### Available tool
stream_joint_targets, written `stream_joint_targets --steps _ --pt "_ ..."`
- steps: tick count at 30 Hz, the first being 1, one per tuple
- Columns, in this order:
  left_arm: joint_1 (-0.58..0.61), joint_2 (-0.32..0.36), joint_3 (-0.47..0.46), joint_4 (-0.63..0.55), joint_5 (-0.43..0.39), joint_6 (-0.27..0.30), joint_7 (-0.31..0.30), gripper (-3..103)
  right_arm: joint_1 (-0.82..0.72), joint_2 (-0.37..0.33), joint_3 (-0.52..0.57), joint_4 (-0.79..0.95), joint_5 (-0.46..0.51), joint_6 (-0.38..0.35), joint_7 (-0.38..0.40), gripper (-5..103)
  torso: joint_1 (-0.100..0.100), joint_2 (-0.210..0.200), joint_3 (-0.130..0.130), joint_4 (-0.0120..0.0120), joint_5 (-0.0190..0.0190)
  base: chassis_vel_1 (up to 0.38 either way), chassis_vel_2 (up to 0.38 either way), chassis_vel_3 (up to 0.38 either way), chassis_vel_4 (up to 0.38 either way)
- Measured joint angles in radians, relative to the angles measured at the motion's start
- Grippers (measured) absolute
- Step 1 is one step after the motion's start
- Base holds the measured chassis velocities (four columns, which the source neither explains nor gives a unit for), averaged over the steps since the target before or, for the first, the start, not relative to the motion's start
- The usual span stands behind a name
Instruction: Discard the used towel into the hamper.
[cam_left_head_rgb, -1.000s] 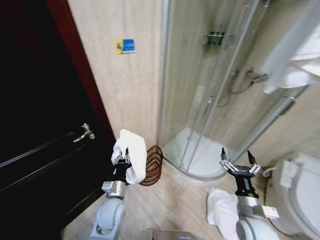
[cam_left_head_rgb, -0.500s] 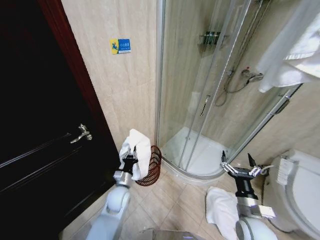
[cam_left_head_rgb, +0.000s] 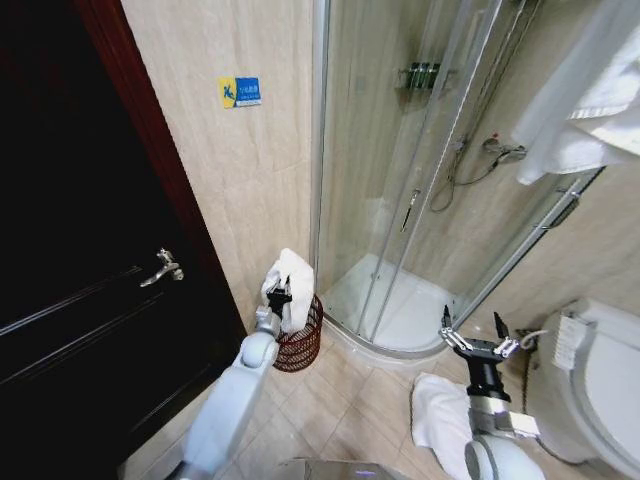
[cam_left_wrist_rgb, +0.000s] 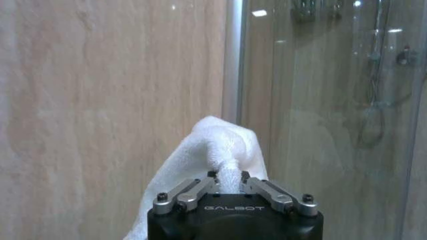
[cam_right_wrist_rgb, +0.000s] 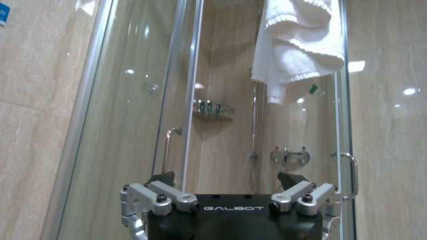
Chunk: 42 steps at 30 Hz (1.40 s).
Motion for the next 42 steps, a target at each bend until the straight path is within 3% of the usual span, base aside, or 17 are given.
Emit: stream_joint_targets --steps 42 --pt "0.046 0.009 -0.012 0.017 0.021 -0.014 0.021 9 -0.036 0.017 -0.005 0.046 0.007 0.015 -0.014 100 0.0 0.0 0.0 0.0 0.0 -0.009 0.01 0.01 -0.013"
